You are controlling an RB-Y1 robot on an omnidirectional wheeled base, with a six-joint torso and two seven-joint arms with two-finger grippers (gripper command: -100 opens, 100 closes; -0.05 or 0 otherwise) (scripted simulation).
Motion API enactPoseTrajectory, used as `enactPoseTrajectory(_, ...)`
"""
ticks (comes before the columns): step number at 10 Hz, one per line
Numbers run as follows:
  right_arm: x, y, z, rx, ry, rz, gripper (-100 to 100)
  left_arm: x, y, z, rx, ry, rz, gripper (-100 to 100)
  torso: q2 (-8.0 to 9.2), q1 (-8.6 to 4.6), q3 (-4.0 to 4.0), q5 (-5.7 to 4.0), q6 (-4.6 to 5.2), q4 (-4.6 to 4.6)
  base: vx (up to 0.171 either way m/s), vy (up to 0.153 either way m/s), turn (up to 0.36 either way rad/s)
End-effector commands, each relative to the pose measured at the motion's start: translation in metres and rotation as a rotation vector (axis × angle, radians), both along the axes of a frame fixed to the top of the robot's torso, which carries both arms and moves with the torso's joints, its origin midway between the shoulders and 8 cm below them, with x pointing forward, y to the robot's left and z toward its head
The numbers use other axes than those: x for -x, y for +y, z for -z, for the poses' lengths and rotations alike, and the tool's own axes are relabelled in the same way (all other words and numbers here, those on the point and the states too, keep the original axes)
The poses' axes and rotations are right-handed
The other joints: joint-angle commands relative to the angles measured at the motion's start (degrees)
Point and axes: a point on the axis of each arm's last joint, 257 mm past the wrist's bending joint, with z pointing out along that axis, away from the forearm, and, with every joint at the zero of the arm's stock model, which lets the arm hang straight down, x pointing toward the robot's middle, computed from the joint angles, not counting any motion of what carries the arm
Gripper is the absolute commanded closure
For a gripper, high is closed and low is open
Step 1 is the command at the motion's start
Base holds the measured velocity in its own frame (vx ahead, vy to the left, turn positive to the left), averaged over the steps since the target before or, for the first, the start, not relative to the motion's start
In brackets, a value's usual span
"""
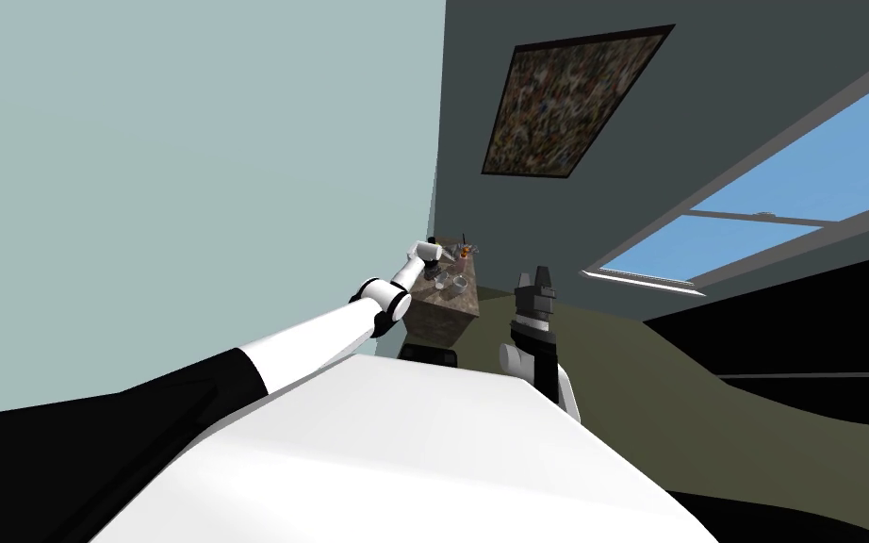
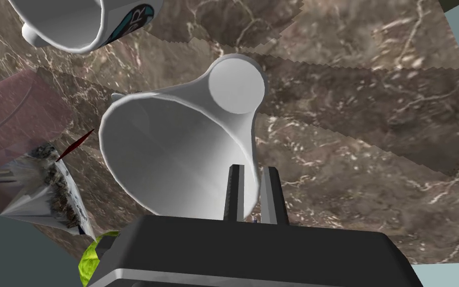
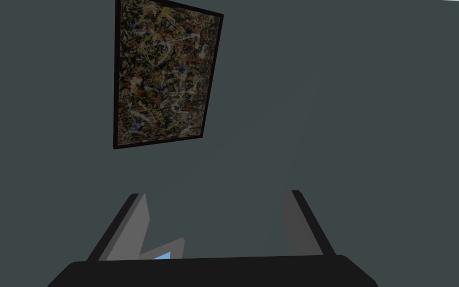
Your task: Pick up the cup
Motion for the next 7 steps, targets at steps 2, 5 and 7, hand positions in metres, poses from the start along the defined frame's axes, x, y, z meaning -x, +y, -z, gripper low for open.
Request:
enactPoseTrajectory(2,0.000,0.000,0.000,0.000,0.000,0.000,0,0.000,0.000,0.000,0.000,-0.001,0.000,0,-0.04,0.02,-0.03,0.00,-0.01,-0.02,0.000,0.000,0.000)
enactPoseTrajectory(5,0.000,0.000,0.000,0.000,0.000,0.000,0,-0.003,-0.004,-0.016,-0.001,-0.018,0.020,100,-0.07,0.06,-0.04,0.00,-0.07,0.00,-0.006,0.004,0.023)
enactPoseTrajectory(7,0.000,0.000,0.000,0.000,0.000,0.000,0,-0.004,-0.002,-0.014,-0.001,-0.022,0.020,0,-0.02,0.04,-0.03,0.00,-0.06,-0.04,-0.005,0.001,0.003)
